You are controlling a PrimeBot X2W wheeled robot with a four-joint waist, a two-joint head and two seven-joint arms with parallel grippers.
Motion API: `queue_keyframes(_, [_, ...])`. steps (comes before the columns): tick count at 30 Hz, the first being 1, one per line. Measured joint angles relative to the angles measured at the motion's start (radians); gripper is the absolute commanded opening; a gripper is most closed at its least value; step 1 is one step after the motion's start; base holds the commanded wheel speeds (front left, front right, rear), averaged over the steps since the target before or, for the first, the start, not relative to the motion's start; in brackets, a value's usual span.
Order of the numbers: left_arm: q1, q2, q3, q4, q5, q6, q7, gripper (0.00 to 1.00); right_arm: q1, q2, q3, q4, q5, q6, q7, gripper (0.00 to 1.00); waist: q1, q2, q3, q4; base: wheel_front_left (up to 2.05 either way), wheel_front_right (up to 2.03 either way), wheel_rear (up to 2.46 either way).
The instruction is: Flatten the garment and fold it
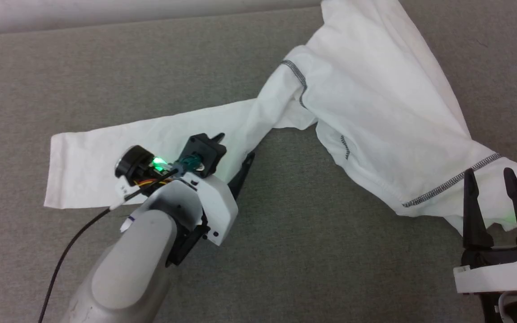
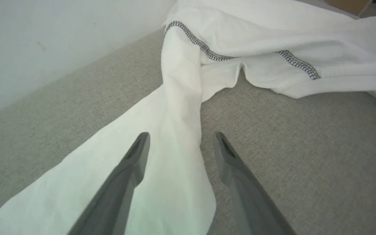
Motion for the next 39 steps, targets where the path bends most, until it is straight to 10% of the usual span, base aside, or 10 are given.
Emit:
queue_keyframes(8, [-0.052,0.022,-0.068,0.093,-0.019,0.001,0.057,0.95,-0.016,0.000,0.008,0.011,0.014,0.000,-0.011,1.00,-0.0002,0.0000,0.045,-0.039,0.00,0.00,0.00])
queue_keyframes(10, [-0.073,0.022,-0.071,0.107,-0.010,0.002,0.048,0.00,-0.021,0.000,0.011,0.015,0.020,0.000,-0.015,1.00,-0.0002,0.0000,0.053,-0.045,0.00,0.00,0.00])
queue_keyframes(24, [-0.009,-0.029,0.052,-0.165,-0.191,0.040,-0.086,0.00,-0.027,0.000,-0.004,0.039,0.020,0.000,-0.010,1.00,-0.0003,0.0000,-0.009,0.000,0.00,0.00,0.00])
queue_keyframes(33, [0.394,0.115,0.325,-0.572,-0.337,0.212,-0.021,0.00,0.004,0.000,-0.014,0.034,0.029,0.000,0.014,1.00,-0.0005,0.0000,-0.074,0.079,0.00,0.00,0.00])
queue_keyframes(39, [0.704,0.125,0.543,-0.566,-0.383,0.324,-0.081,0.00,0.011,0.001,-0.015,0.037,0.030,0.000,0.021,1.00,-0.0005,0.0000,-0.092,0.121,0.00,0.00,0.00])
